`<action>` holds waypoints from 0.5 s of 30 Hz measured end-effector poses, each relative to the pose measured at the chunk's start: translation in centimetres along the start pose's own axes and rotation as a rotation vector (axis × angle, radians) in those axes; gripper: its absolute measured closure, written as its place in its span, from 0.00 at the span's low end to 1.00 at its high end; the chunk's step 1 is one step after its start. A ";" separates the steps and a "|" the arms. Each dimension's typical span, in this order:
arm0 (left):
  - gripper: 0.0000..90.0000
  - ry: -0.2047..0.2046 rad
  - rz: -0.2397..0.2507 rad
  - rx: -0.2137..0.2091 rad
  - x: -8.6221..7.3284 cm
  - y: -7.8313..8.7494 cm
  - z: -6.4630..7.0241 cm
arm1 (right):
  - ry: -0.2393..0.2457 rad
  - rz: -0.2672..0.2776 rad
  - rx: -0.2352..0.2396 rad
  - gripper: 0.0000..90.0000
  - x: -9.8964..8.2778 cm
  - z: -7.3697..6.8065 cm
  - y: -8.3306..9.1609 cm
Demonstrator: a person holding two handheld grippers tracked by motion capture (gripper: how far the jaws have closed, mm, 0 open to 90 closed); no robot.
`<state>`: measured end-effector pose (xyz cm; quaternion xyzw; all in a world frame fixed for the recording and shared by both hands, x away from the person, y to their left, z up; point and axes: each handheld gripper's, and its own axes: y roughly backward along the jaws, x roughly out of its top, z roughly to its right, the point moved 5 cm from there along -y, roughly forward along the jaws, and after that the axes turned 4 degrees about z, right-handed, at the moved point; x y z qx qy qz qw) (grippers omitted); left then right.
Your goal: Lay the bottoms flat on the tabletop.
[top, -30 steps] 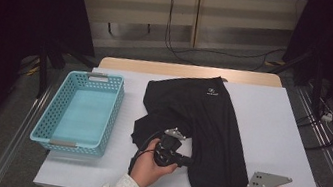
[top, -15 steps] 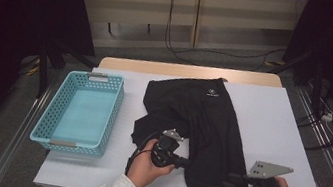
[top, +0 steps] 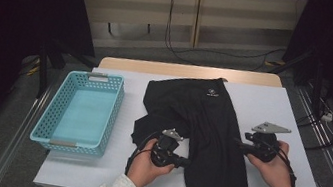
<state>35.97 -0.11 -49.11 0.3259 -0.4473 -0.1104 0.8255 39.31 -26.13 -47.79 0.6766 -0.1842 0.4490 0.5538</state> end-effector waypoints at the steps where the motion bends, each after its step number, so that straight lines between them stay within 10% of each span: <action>1: 0.98 0.001 -0.002 -0.001 0.0 0.0 0.0 | -0.006 0.001 -0.021 0.56 0.2 0.5 -0.5; 9: 0.98 0.002 0.006 0.003 0.0 -0.3 0.1 | -0.142 -0.009 -0.024 0.62 1.5 3.2 -3.9; 15: 0.98 -0.008 0.005 0.003 0.1 -0.4 0.1 | -0.109 -0.064 -0.039 0.72 2.4 3.7 -6.2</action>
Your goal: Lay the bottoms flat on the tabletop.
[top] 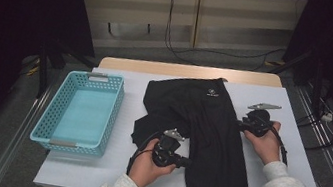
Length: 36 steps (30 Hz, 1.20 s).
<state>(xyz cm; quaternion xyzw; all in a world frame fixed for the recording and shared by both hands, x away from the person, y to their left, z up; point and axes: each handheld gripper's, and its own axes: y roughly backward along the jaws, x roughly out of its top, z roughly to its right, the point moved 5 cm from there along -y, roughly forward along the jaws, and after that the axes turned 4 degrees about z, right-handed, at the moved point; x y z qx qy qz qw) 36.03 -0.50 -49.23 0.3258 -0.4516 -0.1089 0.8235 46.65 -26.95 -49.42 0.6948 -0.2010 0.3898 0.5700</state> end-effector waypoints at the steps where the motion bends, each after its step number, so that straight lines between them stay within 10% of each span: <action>1: 0.98 0.000 0.001 0.001 0.0 0.0 0.0 | -0.013 -0.007 0.009 0.74 0.0 0.0 -0.3; 7: 0.98 0.002 0.009 -0.004 0.1 -0.1 0.1 | -0.025 -0.013 0.051 0.99 0.2 -0.2 -0.8; 26: 0.98 0.001 0.017 -0.032 0.6 -0.7 0.9 | -0.076 -0.026 0.053 1.00 -1.5 2.5 1.4; 36: 0.98 0.002 0.020 -0.034 0.7 -0.5 0.9 | -0.067 0.008 0.021 0.72 0.1 2.5 -0.4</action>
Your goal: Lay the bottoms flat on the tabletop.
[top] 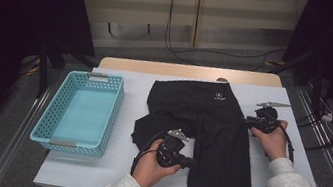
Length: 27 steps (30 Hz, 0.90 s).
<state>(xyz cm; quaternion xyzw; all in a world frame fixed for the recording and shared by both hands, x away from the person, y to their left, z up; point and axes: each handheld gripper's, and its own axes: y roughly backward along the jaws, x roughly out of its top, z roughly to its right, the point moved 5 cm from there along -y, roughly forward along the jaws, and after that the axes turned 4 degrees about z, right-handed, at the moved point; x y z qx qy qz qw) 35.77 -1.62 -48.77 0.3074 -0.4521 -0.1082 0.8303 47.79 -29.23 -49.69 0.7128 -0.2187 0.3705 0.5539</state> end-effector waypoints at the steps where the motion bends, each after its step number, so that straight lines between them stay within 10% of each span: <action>1: 0.98 0.003 -0.001 -0.002 0.0 0.0 0.0 | -0.002 0.000 0.006 0.71 0.3 -0.1 -0.4; 8: 0.98 0.003 -0.004 0.002 -0.2 -0.1 0.0 | -0.039 0.024 0.003 0.73 2.2 -0.3 -2.5; 12: 0.98 0.003 -0.003 0.004 -0.2 -0.4 0.1 | -0.048 0.058 0.018 0.99 2.4 -0.4 -3.0; 27: 0.98 0.011 0.019 -0.026 0.4 -1.3 0.6 | -0.108 0.035 -0.067 1.00 1.6 3.9 -1.8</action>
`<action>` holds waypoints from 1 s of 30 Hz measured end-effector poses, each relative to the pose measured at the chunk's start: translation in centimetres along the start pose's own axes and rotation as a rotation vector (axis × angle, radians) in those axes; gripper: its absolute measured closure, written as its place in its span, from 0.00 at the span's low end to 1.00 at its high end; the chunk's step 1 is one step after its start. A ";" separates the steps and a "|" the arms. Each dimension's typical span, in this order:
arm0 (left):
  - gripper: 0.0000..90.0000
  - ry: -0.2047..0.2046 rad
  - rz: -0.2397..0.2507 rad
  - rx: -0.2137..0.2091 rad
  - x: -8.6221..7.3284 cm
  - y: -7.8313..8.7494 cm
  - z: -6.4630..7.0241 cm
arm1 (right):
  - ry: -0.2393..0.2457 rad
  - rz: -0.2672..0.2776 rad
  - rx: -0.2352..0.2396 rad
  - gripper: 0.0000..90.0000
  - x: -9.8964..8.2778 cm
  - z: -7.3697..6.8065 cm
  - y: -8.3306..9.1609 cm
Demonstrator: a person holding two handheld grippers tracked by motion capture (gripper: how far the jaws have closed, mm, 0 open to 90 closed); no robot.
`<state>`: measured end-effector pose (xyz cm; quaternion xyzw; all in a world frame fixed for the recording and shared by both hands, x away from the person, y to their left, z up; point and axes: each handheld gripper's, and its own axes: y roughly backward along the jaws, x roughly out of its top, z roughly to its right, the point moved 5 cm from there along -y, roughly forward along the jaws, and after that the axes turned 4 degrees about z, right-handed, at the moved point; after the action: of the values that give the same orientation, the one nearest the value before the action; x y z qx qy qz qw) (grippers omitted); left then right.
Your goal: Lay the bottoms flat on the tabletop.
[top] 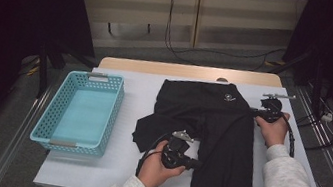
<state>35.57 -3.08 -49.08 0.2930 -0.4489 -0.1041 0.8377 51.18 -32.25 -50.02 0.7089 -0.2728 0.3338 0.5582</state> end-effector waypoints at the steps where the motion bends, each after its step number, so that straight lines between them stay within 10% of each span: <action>1: 0.98 -0.001 0.002 0.000 0.0 0.0 0.0 | -0.008 -0.002 -0.006 1.00 0.0 0.3 0.1; 11: 0.83 -0.025 0.007 0.014 -0.1 0.1 0.0 | -0.048 -0.030 0.025 0.69 -0.8 -0.1 1.5; 20: 0.54 -0.048 0.048 0.067 0.6 1.3 -0.8 | 0.008 -0.090 0.022 0.65 -4.2 -1.5 6.0; 30: 0.40 -0.073 0.071 0.130 0.9 2.6 -1.7 | 0.021 -0.097 0.134 0.74 -9.1 -4.7 11.2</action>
<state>37.28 -0.74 -47.67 0.3265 -0.4952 -0.0559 0.8032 36.18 -30.07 -49.51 0.7534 -0.2097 0.3313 0.5279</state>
